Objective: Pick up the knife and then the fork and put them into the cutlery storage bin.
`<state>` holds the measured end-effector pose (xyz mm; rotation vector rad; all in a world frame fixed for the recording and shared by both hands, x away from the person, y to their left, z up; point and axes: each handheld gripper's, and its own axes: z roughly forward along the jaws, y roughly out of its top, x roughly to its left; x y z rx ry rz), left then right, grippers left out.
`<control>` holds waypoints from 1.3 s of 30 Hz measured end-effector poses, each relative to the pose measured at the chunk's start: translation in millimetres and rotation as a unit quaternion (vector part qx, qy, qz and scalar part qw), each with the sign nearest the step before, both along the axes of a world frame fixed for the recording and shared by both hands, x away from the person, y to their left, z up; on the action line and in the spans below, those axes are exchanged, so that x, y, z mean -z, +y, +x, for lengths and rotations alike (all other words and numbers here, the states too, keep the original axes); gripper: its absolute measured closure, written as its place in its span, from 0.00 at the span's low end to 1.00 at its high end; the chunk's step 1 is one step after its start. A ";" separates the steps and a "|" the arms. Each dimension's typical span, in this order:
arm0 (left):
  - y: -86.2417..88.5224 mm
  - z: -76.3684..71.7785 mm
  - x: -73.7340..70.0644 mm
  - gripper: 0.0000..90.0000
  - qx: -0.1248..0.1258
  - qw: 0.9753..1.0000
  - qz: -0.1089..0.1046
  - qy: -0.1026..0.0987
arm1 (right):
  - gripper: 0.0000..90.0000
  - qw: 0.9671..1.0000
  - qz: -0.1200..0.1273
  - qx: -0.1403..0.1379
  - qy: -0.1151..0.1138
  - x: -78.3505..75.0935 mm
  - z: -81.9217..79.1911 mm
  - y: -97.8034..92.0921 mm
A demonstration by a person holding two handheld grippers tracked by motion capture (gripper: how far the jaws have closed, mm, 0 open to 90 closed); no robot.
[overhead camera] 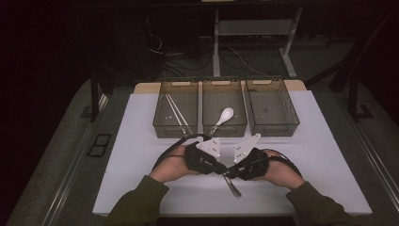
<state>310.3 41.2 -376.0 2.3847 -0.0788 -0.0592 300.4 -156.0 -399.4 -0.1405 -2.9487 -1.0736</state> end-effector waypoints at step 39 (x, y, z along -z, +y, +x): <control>110.2 -31.8 35.9 0.09 -0.306 0.943 -0.130 0.013 | 0.91 0.967 0.058 0.249 -0.005 -45.1 54.6 -112.3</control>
